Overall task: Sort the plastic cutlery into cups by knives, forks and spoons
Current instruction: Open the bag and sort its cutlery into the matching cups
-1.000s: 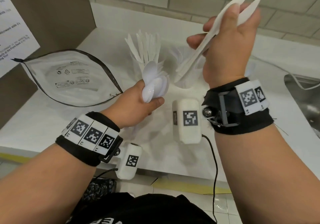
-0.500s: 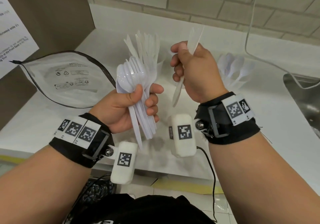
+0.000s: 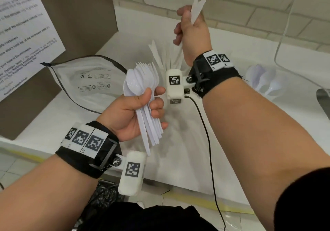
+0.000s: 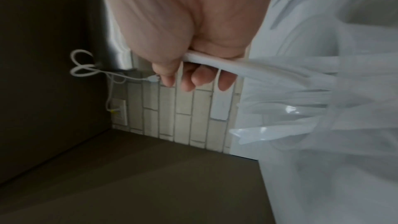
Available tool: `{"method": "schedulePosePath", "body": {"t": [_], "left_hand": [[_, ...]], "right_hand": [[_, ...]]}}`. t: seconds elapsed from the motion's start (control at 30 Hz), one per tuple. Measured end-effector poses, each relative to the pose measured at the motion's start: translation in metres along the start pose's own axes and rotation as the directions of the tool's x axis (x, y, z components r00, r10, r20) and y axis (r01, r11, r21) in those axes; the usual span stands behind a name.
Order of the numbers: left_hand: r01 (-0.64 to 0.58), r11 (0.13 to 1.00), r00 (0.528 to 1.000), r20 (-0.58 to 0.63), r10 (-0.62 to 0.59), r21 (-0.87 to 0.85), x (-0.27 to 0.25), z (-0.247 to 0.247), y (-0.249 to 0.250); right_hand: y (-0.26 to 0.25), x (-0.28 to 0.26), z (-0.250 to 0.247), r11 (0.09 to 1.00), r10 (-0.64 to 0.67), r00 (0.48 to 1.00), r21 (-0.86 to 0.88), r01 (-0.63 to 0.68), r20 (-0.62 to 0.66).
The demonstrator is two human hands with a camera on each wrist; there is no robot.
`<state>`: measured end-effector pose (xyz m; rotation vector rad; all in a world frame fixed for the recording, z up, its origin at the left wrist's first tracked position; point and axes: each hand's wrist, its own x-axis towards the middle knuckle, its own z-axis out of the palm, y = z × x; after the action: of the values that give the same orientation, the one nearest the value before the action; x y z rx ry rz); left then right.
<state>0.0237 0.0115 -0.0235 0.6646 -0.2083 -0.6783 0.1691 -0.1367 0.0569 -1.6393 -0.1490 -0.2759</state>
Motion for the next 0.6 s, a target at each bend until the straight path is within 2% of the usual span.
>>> {"method": "schedulePosePath", "body": {"t": [0.07,0.17,0.23,0.33,0.47,0.53,0.6], "left_hand": [[-0.006,1.0,1.0,-0.012,0.006,0.007,-0.002,-0.003,0.001],[-0.003,1.0,1.0,-0.027,0.003,0.017,-0.002,-0.005,0.0],[0.004,1.0,0.999,-0.036,-0.003,0.023,0.0,-0.006,-0.002],[0.014,1.0,0.999,-0.037,-0.014,0.024,0.004,-0.003,-0.003],[0.028,0.999,0.999,-0.03,-0.027,0.045,0.014,0.003,-0.003],[0.012,0.995,0.995,-0.095,-0.002,0.1,0.019,0.009,-0.005],[-0.002,0.98,0.98,-0.195,0.042,0.201,0.024,0.016,-0.008]], "right_hand": [[0.015,0.008,0.005,0.992,0.117,0.993,-0.047,-0.115,0.027],[0.031,0.015,0.003,0.958,0.199,0.979,-0.217,-0.185,0.041],[0.029,0.012,-0.001,0.935,0.205,0.978,-0.303,-0.185,0.036],[0.016,0.004,-0.011,0.919,0.106,0.994,-0.382,-0.094,0.011],[-0.013,-0.033,-0.023,0.969,0.012,0.998,-0.246,0.003,0.063],[-0.019,-0.055,-0.028,0.982,0.065,0.988,-0.188,-0.038,0.141],[-0.019,-0.074,-0.034,0.97,0.197,0.949,-0.189,-0.153,0.246]]}}
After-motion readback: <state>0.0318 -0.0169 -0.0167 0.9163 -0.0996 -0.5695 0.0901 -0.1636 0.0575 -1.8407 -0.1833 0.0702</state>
